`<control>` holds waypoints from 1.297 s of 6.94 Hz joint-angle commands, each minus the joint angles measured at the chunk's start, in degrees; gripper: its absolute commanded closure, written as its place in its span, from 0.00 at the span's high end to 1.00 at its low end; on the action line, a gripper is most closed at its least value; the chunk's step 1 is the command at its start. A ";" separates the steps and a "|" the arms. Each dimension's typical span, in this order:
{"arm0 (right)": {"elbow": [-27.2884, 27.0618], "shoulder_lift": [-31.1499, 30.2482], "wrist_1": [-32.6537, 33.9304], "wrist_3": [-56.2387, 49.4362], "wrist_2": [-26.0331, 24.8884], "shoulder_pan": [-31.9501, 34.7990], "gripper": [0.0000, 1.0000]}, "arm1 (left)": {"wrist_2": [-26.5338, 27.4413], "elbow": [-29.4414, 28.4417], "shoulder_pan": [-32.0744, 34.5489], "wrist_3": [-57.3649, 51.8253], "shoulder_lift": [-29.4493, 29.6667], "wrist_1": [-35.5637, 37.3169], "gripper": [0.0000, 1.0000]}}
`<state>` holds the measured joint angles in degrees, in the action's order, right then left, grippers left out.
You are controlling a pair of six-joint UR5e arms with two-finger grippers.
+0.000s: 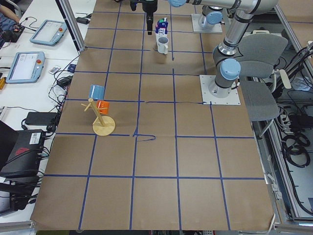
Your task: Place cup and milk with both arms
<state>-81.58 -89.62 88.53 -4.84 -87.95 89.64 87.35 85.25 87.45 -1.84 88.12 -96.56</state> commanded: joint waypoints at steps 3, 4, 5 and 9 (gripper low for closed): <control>0.37 -1.16 0.33 -1.48 -0.98 0.44 1.00 | 1.07 0.00 0.00 -3.26 0.04 0.06 1.00; 0.02 -1.43 0.07 -1.48 -0.82 0.44 1.00 | 1.07 0.00 0.00 -3.26 0.04 0.06 1.00; -0.25 -1.26 0.15 -1.31 -0.21 0.44 1.00 | 1.07 0.00 0.00 -3.17 0.04 0.06 1.00; -0.42 -1.08 0.15 -1.40 -0.20 0.44 1.00 | 0.98 0.00 0.00 -3.08 0.04 0.06 1.00</control>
<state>-81.97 -90.73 88.64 -6.21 -88.16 90.09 88.40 85.25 87.45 -4.99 88.14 -96.51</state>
